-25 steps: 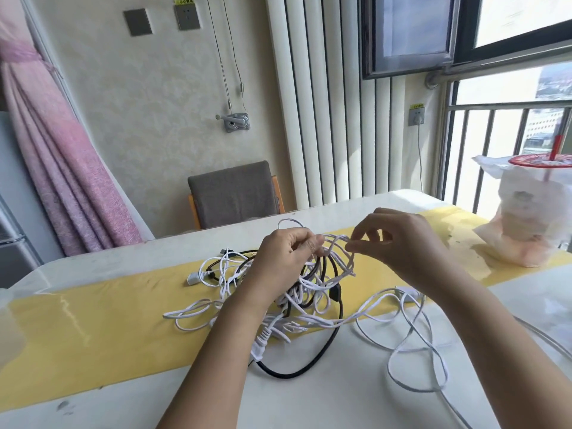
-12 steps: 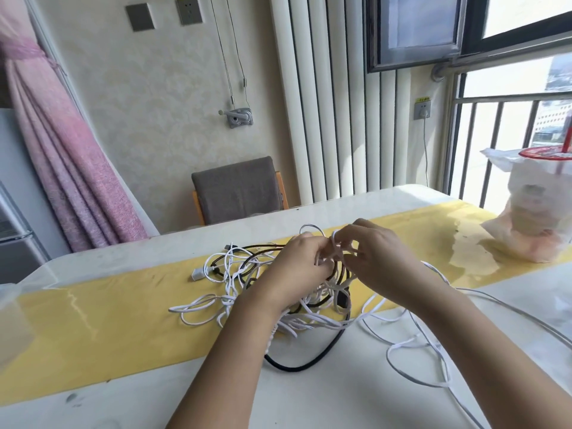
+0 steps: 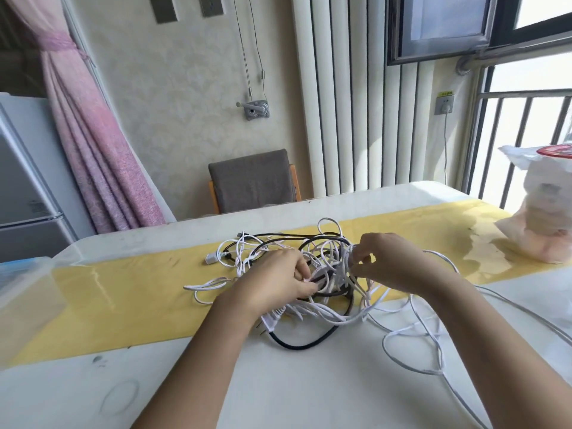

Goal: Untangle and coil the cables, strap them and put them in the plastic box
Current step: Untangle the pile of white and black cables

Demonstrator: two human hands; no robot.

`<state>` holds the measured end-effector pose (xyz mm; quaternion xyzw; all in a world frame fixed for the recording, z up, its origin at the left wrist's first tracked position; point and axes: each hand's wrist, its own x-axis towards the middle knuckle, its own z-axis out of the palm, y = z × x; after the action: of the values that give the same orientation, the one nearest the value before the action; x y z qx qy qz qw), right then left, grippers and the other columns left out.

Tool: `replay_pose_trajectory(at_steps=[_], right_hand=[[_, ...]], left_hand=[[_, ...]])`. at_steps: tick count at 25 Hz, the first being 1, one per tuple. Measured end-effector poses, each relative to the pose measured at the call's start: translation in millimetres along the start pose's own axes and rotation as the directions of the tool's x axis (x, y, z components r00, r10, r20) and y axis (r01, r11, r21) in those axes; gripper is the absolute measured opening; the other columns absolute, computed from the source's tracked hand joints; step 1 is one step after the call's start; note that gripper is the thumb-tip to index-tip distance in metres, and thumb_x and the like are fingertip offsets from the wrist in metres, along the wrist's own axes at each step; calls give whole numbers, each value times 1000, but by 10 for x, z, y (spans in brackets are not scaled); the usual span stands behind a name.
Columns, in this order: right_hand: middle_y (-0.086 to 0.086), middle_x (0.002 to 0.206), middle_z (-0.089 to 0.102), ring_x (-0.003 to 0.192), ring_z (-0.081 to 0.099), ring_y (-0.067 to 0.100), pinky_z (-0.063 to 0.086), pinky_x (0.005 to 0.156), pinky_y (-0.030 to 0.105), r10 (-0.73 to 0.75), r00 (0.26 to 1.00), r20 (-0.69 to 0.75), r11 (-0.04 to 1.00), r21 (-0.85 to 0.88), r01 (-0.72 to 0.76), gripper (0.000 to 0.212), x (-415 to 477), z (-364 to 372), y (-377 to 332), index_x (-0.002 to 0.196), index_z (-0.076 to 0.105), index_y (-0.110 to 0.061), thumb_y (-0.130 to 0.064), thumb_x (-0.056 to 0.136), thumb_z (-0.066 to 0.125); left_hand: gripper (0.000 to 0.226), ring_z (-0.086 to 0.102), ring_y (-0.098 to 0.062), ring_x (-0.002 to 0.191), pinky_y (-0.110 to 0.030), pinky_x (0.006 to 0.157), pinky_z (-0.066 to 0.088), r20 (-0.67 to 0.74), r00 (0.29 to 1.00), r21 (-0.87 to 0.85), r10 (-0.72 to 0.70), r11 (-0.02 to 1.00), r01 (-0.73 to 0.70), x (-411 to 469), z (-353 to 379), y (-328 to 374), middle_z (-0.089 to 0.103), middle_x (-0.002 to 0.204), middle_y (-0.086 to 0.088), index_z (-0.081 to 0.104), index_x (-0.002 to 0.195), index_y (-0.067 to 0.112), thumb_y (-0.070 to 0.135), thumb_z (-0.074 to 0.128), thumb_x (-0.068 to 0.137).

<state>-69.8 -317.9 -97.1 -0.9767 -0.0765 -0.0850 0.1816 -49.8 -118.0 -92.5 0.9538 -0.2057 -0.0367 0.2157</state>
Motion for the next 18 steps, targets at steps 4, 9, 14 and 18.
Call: replay_pose_trajectory(at_steps=[4,9,14,18], right_hand=[[-1,82,51,76,46,19,34,61,28,-41,991,-127,998,47,48,27,58,122,-40,80,68,-19,2,78,52],[1,86,51,74,48,20,34,58,22,-76,996,-54,982,170,84,11,86,203,-26,84,69,-16,-10,74,69],[1,74,42,61,43,24,34,57,37,-60,965,-256,974,194,113,20,129,340,-166,64,55,-10,-19,71,71],[4,68,39,54,38,24,34,52,39,-1,922,-387,955,272,115,27,97,216,-108,55,48,-9,-16,67,72]], left_hand=[[62,44,-12,125,-20,95,36,5,1000,84,24,996,-25,23,141,-140,42,143,5,41,140,26,16,62,82],[17,58,-20,78,-24,58,36,-181,982,-87,48,994,-65,161,348,-203,68,84,-3,70,94,19,10,62,81],[17,52,-16,61,-29,64,40,-147,981,-653,-122,758,-4,267,114,-78,58,65,-6,65,74,10,24,55,79],[25,50,-11,46,-22,50,40,90,991,-542,100,839,-35,126,-360,135,57,53,1,59,66,13,19,58,90]])
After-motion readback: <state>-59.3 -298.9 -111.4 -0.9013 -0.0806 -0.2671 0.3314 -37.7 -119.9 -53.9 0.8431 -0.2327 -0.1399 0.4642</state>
